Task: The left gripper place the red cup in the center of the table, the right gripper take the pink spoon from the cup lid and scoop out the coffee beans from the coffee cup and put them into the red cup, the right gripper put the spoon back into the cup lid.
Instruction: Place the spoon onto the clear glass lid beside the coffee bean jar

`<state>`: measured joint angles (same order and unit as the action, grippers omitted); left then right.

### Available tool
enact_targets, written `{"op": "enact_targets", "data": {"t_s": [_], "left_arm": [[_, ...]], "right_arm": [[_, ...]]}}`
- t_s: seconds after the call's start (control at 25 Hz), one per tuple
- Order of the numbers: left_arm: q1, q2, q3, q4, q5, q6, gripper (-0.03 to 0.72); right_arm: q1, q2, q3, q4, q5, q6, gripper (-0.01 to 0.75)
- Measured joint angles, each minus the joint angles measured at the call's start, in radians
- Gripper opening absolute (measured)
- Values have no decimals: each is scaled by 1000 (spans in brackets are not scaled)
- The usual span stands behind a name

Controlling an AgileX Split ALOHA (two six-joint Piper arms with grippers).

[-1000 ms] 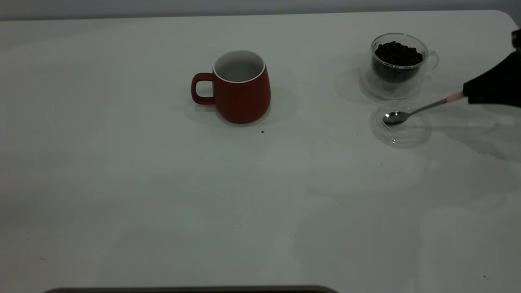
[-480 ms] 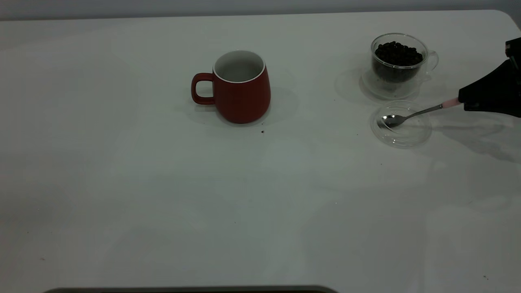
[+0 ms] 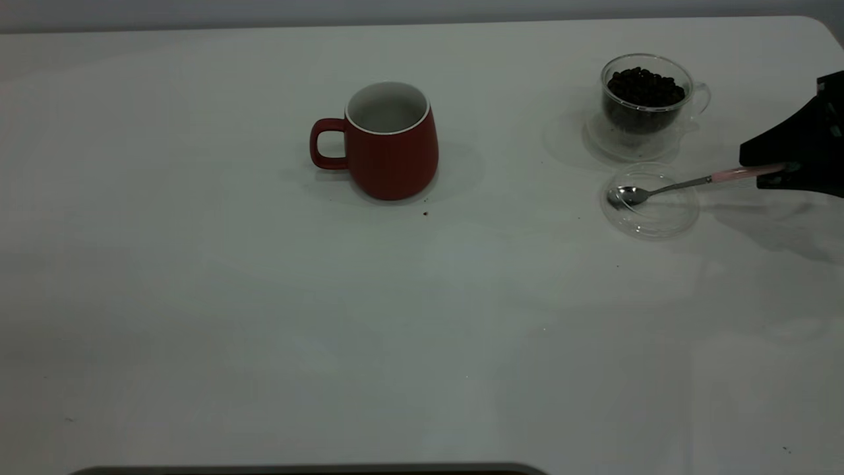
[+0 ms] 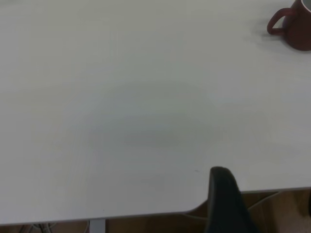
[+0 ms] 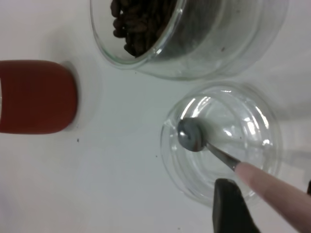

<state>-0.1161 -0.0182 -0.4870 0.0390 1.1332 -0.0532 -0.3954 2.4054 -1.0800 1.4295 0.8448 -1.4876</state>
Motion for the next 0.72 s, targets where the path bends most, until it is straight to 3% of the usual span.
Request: {"op": "enact_targets", "data": {"t_s": [0.48,0.72], "left_arm": [[0,0,0,0,0,0,462],[0,0,0,0,0,0,462]], "right_arm": [[0,37,0,1,-28,-7,405],[0,37,0,80,-50,-48,535]]}}
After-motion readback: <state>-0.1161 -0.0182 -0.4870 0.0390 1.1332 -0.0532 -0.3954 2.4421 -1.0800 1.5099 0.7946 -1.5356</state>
